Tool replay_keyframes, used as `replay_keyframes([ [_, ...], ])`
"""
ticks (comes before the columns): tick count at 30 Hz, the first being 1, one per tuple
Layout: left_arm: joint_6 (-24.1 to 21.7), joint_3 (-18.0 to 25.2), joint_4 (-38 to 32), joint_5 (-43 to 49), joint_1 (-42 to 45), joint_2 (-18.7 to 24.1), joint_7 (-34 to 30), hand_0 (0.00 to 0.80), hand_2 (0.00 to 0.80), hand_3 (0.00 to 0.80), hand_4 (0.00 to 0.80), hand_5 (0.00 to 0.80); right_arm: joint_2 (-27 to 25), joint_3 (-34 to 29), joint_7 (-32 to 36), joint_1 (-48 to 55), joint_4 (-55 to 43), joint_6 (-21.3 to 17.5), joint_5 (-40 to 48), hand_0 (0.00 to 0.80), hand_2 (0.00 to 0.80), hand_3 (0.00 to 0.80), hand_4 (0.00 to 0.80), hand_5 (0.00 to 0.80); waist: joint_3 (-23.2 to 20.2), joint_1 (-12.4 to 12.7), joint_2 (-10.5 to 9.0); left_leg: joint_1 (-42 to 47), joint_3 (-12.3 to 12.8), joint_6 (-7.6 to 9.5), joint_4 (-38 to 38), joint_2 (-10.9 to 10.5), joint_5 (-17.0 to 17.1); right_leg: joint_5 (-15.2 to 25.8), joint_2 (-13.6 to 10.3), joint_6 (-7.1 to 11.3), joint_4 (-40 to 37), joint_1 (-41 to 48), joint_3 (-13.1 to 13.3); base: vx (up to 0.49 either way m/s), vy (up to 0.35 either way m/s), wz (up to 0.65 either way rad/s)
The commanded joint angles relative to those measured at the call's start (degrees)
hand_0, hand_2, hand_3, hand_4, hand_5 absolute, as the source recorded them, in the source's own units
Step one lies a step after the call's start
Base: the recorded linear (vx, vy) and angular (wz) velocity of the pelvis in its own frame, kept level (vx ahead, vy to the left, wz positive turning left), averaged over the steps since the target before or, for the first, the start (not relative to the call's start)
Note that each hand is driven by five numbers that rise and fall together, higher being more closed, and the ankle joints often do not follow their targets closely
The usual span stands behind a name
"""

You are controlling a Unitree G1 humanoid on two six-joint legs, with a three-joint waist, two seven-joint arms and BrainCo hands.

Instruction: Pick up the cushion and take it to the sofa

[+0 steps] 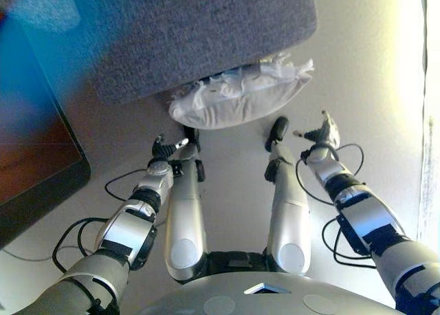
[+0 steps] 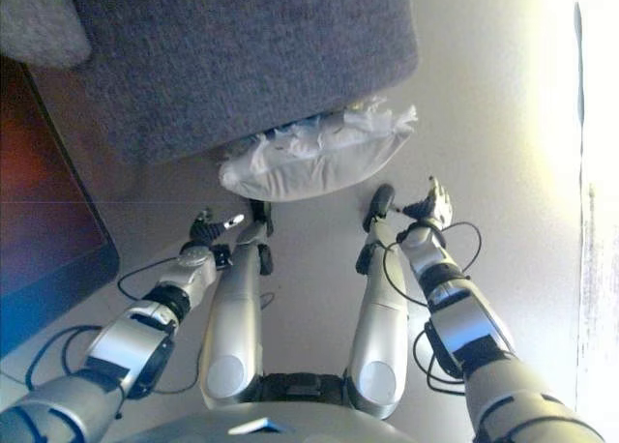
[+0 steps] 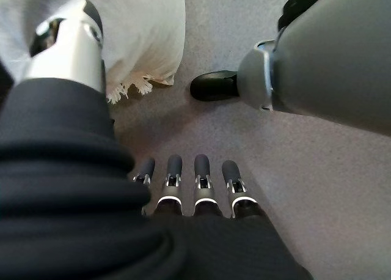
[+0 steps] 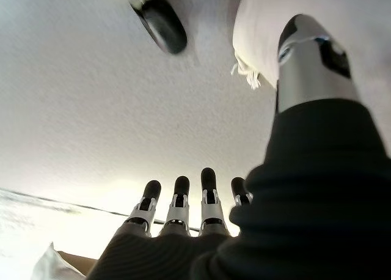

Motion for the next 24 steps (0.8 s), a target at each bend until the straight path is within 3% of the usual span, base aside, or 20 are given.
replay_keyframes([
  [1,-6.22,-0.16,-2.04,1.2,-1.37,1.7,4.55,0.0,0.0,0.0,0.0,0.0,-4.3,1.15,-5.59,-0.49,-2.46,0.55,0.82,0.0,0.0,0.0,0.0,0.0,0.0,-0.19,1.33,-7.73,-4.37,1.91,0.74,-0.06,4.18,-1.96,-0.35,2.15,6.43,-5.12,2.37,-0.031,-0.024,0.07],
  [6,-7.12,-1.59,-4.44,1.99,-6.3,2.73,8.29,0.0,0.0,0.0,0.0,0.0,-5.72,1.06,-7.17,-5.31,-1.6,-1.72,1.74,0.0,0.0,0.0,0.0,0.0,0.0,-0.55,1.76,-14.54,-4.73,1.69,4.5,0.21,3.7,-2.21,-0.26,1.83,10.31,-11.73,3.32,-0.024,0.019,0.03],
  [9,-5.7,-1.76,-4.93,2.5,-9.28,5.06,7.45,0.0,0.0,0.0,0.0,0.0,-8.36,1.44,-8.16,-7.37,-1.31,-3.1,0.23,0.0,0.0,0.0,0.0,0.0,0.0,-0.85,1.54,-18.43,-4.95,1.58,6.43,0.72,3.09,-2.61,-0.43,1.83,12.09,-15.34,3.6,-0.009,-0.001,-0.03],
  [12,-7.35,-2.56,-5.26,3.69,-11.27,6.77,7.44,0.0,0.0,0.0,0.0,0.0,-9.97,2.88,-7.93,-9.59,-2.47,-4.55,-1.22,0.0,0.0,0.0,0.0,0.0,0.0,-0.98,1.34,-21.27,-5.21,1.55,7.23,0.81,2.81,-2.84,-0.48,1.86,13.32,-18.25,3.66,-0.012,0.006,-0.06],
  [16,-8.13,-4.54,-6.09,4.65,-14.53,8.9,8.24,0.0,0.0,0.0,0.0,0.0,-12.59,3.98,-8.46,-12.26,-2.66,-3.57,-3.32,0.0,0.0,0.0,0.0,0.0,0.0,-0.98,1.34,-25.45,-5.75,1.17,9.59,1.05,2.33,-3.31,-0.43,2.1,15.99,-22.11,3.96,-0.012,0.024,-0.08],
  [17,-7.64,-4.94,-6.32,4.03,-15.46,10.2,7.93,0.0,0.0,0.0,0.0,0.0,-14.52,4.44,-7.35,-12.49,-2.08,-5.54,-2.32,0.0,0.0,0.0,0.0,0.0,0.0,-0.98,1.13,-26.46,-6.0,1.07,10.32,1.14,2.29,-3.21,-0.59,2.35,16.74,-22.95,3.88,-0.005,0.0,-0.15],
  [18,-6.81,-5.04,-6.87,3.71,-16.41,12.0,7.33,0.0,0.0,0.0,0.0,0.0,-16.7,4.97,-5.93,-12.94,-1.82,-11.11,-0.51,0.0,0.0,0.0,0.0,0.0,0.0,-1.01,0.8,-27.09,-6.08,1.12,10.47,1.32,2.39,-3.21,-0.93,2.55,17.2,-23.49,3.6,0.003,-0.021,-0.15],
  [19,-6.25,-5.13,-6.91,3.54,-17.57,13.21,6.74,0.0,0.0,0.0,0.0,0.0,-17.55,4.95,-3.98,-13.65,-1.71,-9.3,-1.47,0.0,0.0,0.0,0.0,0.0,0.0,-0.99,0.57,-27.71,-6.18,1.04,10.48,1.46,2.39,-3.45,-0.89,2.7,17.38,-23.92,3.47,0.005,-0.042,-0.12],
  [20,-6.08,-5.39,-6.89,3.34,-18.44,13.93,6.53,0.0,0.0,0.0,0.0,0.0,-18.2,5.42,-3.25,-14.13,-2.06,-13.06,-0.04,0.0,0.0,0.0,0.0,0.0,0.0,-0.95,0.38,-28.26,-6.33,0.9,10.59,1.48,2.37,-3.46,-0.85,2.84,17.39,-24.26,3.39,0.004,-0.074,-0.06],
  [24,-4.73,-6.45,-8.49,3.09,-22.27,18.23,3.91,0.0,0.0,0.0,0.0,0.0,-22.99,7.31,0.84,-17.33,-4.8,-16.41,3.08,0.0,0.0,0.0,0.0,0.0,0.0,-0.54,-0.33,-31.87,-7.17,0.57,12.15,1.37,2.19,-3.54,-1.52,3.25,19.22,-27.31,2.65,0.008,-0.076,-0.02],
])
